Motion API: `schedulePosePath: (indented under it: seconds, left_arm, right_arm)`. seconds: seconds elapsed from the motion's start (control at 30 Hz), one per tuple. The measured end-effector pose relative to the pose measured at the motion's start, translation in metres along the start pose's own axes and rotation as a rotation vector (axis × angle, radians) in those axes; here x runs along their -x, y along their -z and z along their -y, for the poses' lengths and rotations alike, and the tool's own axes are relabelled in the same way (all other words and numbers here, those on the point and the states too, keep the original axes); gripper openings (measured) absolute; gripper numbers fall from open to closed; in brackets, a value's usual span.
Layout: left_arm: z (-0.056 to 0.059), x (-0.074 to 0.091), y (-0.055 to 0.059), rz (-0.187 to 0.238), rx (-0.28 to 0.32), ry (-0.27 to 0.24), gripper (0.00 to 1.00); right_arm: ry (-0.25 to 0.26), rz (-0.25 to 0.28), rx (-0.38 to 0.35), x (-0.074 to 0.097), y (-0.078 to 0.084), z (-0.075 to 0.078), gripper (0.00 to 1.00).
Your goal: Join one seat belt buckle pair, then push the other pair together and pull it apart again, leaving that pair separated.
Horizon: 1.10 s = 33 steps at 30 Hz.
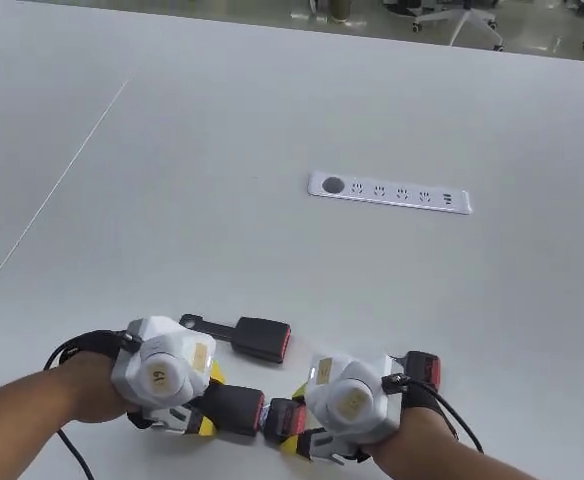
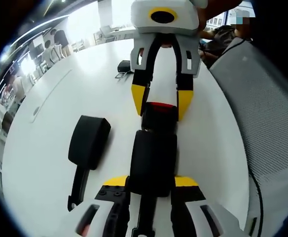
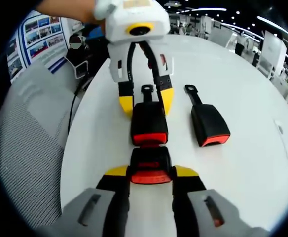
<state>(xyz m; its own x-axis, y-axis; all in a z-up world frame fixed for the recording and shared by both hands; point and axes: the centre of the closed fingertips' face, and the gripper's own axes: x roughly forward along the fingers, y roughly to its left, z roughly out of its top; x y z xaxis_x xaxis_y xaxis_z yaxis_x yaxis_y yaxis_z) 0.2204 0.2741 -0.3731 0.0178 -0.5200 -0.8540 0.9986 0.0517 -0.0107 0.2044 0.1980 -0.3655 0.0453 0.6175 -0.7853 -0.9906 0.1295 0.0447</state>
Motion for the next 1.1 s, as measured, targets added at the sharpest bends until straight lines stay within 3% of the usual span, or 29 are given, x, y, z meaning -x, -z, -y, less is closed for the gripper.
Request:
schedulePosePath:
  seconds: [0.2, 0.77, 0.97, 1.03, 1.1]
  left_arm:
    - [0.0001, 0.0006, 0.0, 0.017, -0.011, 0.007, 0.31]
    - [0.004, 0.0005, -0.0023, 0.05, -0.024, 0.02, 0.3]
    - [0.0048, 0.0006, -0.0047, 0.052, -0.026, 0.018, 0.31]
    - [0.0051, 0.0003, -0.0055, 0.055, 0.028, 0.016, 0.32]
    - [0.005, -0.0007, -0.0047, 0.047, -0.002, 0.01, 0.33]
  right_arm:
    - [0.026, 0.034, -0.004, -0.0002, 0.0005, 0.0005, 0.31]
    - [0.028, 0.103, -0.042, 0.0029, 0.0002, -0.0006, 0.31]
    - [0.013, 0.107, -0.051, 0.002, -0.0004, -0.0006, 0.31]
    - [0.0, 0.099, -0.073, 0.002, -0.0018, -0.0009, 0.32]
    - [-0.008, 0.077, -0.034, 0.0012, -0.0019, -0.0023, 0.33]
